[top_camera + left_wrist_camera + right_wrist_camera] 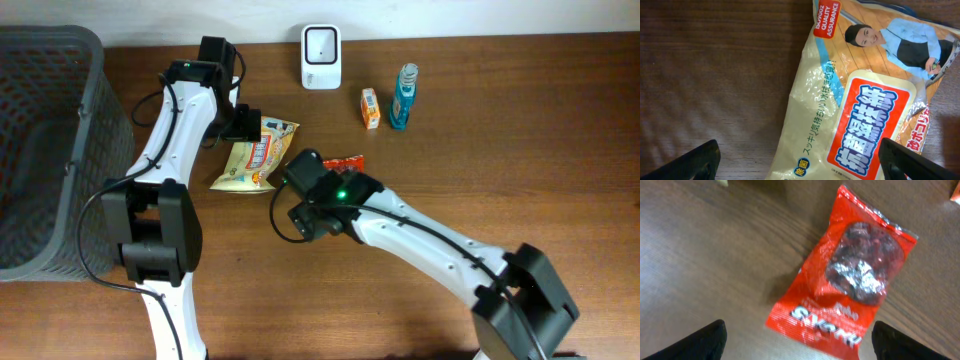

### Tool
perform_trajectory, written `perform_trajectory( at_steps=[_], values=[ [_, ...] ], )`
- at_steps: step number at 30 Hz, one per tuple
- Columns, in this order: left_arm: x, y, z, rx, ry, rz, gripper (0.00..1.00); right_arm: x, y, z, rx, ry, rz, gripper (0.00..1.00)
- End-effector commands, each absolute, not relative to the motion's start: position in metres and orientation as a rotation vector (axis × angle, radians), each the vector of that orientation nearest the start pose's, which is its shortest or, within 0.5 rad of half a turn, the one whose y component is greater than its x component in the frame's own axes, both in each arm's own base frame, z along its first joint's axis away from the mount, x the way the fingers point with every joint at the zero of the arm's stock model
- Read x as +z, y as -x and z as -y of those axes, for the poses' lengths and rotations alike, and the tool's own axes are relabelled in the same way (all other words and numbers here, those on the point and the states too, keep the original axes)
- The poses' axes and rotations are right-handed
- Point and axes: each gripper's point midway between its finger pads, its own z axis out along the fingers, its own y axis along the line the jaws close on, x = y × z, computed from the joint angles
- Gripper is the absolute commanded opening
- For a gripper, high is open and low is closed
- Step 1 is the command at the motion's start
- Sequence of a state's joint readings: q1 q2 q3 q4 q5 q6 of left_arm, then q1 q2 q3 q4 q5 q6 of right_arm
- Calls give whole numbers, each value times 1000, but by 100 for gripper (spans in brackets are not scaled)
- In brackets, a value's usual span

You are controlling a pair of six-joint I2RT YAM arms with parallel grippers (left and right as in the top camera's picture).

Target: Scan the item barcode

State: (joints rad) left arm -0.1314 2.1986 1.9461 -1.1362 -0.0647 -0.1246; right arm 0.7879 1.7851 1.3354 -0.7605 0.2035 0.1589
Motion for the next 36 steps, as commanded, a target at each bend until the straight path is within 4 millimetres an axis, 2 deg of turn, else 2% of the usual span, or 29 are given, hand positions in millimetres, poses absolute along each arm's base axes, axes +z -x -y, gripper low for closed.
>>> perform_trajectory(
  at_steps=[1, 2, 6, 11, 12, 14, 17, 18, 21, 23, 24, 28, 32, 36],
  values=[
    [85, -473, 48, 70, -3, -2941, 99, 69, -330, -263, -107, 685, -2601, 92],
    [85, -473, 48, 70, -3, -2941, 99, 52, -333, -265, -125, 668, -2617, 92],
    [85, -473, 48, 70, -3, -2941, 99, 21, -335, -254, -236, 604, -2663, 91],
    [85, -473, 48, 70, -3, -2941, 99, 2, -334, -239, -367, 610, -2682, 89],
    [85, -473, 48, 70, -3, -2941, 99, 2, -334, -239, -369, 592, -2687, 85],
    [85, -473, 48, 70, -3, -2941, 99, 2, -334, -236, -383, 574, -2684, 68],
    [85, -473, 48, 70, -3, -2941, 99, 3, -335, -235, -388, 568, -2683, 50],
    [85, -473, 48, 70, -3, -2941, 99, 3, -335, -234, -394, 568, -2682, 40],
    [85, -473, 48, 70, -3, -2941, 99, 3, -334, -233, -401, 571, -2688, 24],
    [85, -473, 48, 70, -3, -2941, 99, 4, -334, -233, -403, 550, -2689, 10],
    [85, -473, 48, 70, -3, -2941, 99, 8, -336, -233, -411, 539, -2685, 4],
    [85, -473, 48, 70, -3, -2941, 99, 36, -346, -242, -396, 494, -2677, 4],
    [85, -473, 48, 70, -3, -2941, 99, 88, -356, -259, -299, 452, -2659, 4],
    [85, -473, 48, 70, -3, -2941, 99, 128, -350, -280, -117, 467, -2699, 4]
  ],
)
